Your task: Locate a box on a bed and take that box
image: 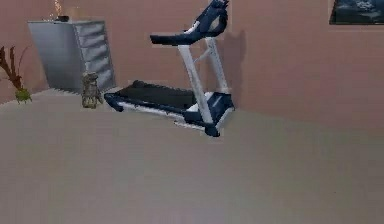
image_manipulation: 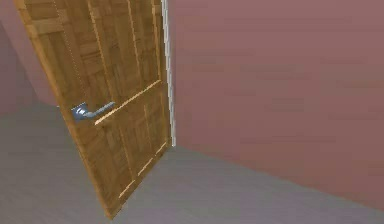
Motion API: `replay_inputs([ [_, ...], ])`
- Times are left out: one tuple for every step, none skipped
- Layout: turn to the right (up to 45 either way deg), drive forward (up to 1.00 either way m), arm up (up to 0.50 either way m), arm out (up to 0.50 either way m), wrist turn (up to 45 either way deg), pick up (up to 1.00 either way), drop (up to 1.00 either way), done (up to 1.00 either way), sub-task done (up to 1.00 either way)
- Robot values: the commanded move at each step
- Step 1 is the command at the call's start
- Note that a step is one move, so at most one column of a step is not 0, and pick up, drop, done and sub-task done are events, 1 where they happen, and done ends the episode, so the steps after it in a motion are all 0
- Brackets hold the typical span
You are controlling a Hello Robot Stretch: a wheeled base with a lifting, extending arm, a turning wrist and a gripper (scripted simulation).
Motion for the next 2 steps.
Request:
replay_inputs([
  [-6.0, 0.00, 0.00, 0.00, 0.0, 0.00, 0.00, 0.00, 0.00],
  [0.0, 0.30, 0.00, 0.00, 0.0, 0.00, 0.00, 0.00, 0.00],
])
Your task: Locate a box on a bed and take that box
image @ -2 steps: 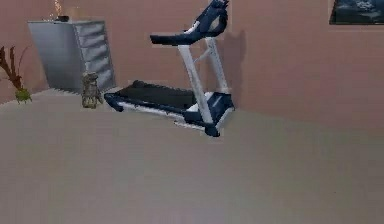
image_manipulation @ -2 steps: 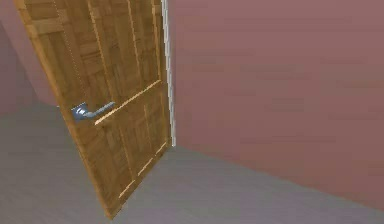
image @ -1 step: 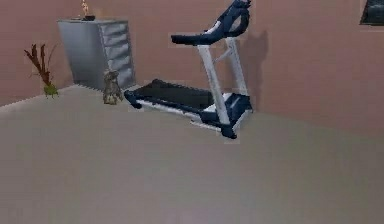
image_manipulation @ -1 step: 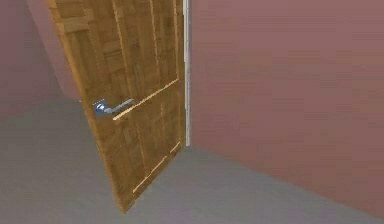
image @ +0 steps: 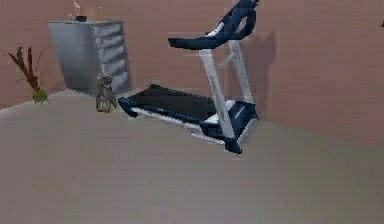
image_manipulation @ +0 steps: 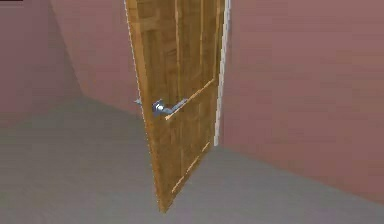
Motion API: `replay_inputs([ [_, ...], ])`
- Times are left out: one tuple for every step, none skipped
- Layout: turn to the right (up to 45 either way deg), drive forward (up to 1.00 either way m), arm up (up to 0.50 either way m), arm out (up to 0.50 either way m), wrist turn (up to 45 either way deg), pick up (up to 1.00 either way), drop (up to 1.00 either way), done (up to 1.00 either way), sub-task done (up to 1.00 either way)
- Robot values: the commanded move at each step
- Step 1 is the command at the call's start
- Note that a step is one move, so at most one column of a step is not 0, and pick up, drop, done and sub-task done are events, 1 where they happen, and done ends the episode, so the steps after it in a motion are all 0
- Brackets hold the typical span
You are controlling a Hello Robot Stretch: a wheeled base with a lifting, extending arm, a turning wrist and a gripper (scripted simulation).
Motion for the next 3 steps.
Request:
replay_inputs([
  [-45.0, 0.00, 0.00, 0.00, 0.0, 0.00, 0.00, 0.00, 0.00],
  [-15.0, 0.00, 0.00, 0.00, 0.0, 0.00, 0.00, 0.00, 0.00],
  [0.0, 0.60, 0.00, 0.00, 0.0, 0.00, 0.00, 0.00, 0.00],
])
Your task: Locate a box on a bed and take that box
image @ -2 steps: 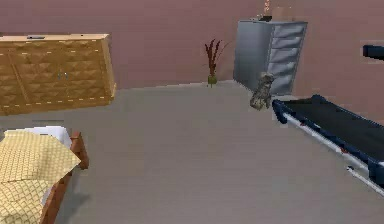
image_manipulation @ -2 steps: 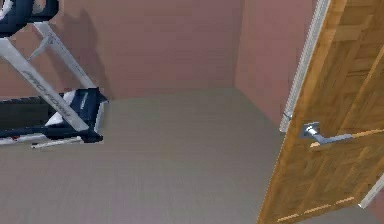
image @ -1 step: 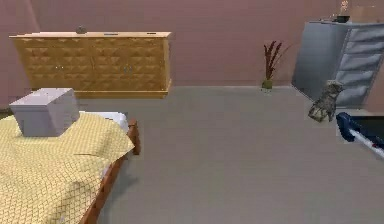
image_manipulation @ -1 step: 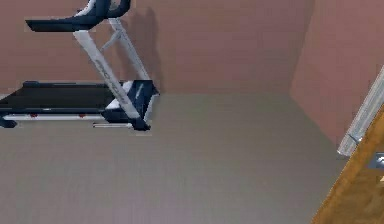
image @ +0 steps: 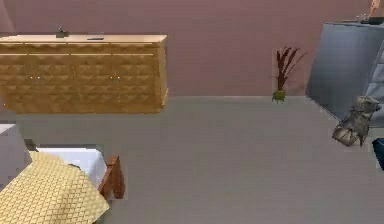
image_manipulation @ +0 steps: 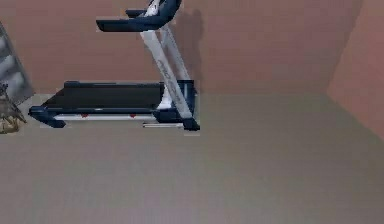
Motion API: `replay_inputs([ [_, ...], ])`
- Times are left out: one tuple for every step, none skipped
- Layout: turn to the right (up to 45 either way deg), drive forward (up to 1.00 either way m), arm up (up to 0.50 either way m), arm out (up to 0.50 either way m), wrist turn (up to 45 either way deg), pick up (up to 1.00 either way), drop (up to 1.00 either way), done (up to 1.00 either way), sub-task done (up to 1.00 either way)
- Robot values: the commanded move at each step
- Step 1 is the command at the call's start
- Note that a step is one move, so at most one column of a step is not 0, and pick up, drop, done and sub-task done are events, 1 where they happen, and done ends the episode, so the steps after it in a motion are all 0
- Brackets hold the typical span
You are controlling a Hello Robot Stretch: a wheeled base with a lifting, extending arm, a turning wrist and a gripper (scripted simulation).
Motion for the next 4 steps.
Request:
replay_inputs([
  [-45.0, 0.00, 0.00, 0.00, 0.0, 0.00, 0.00, 0.00, 0.00],
  [-45.0, 0.00, 0.00, 0.00, 0.0, 0.00, 0.00, 0.00, 0.00],
  [-45.0, 0.00, 0.00, 0.00, 0.0, 0.00, 0.00, 0.00, 0.00],
  [45.0, 0.00, 0.00, 0.00, 0.0, 0.00, 0.00, 0.00, 0.00],
])
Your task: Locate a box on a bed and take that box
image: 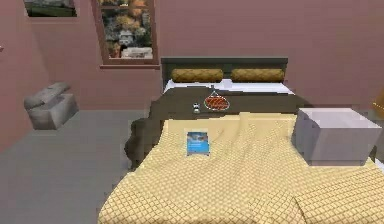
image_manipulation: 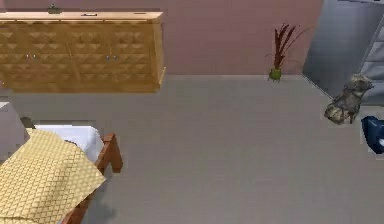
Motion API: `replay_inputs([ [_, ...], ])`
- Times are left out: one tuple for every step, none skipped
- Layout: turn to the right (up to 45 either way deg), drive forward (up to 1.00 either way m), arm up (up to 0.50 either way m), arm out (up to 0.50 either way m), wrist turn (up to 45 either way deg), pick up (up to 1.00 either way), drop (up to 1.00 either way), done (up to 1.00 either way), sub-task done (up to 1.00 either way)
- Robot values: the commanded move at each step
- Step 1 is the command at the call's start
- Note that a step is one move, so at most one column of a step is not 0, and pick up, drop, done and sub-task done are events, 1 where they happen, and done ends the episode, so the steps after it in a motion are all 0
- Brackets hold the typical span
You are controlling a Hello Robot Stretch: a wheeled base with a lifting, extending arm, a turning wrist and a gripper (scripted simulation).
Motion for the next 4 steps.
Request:
replay_inputs([
  [45.0, 0.00, 0.00, 0.00, 0.0, 0.00, 0.00, 0.00, 0.00],
  [18.0, 0.00, 0.00, 0.00, 0.0, 0.00, 0.00, 0.00, 0.00],
  [0.0, 0.70, 0.00, 0.00, 0.0, 0.00, 0.00, 0.00, 0.00],
  [-45.0, 0.00, 0.00, 0.00, 0.0, 0.00, 0.00, 0.00, 0.00],
])
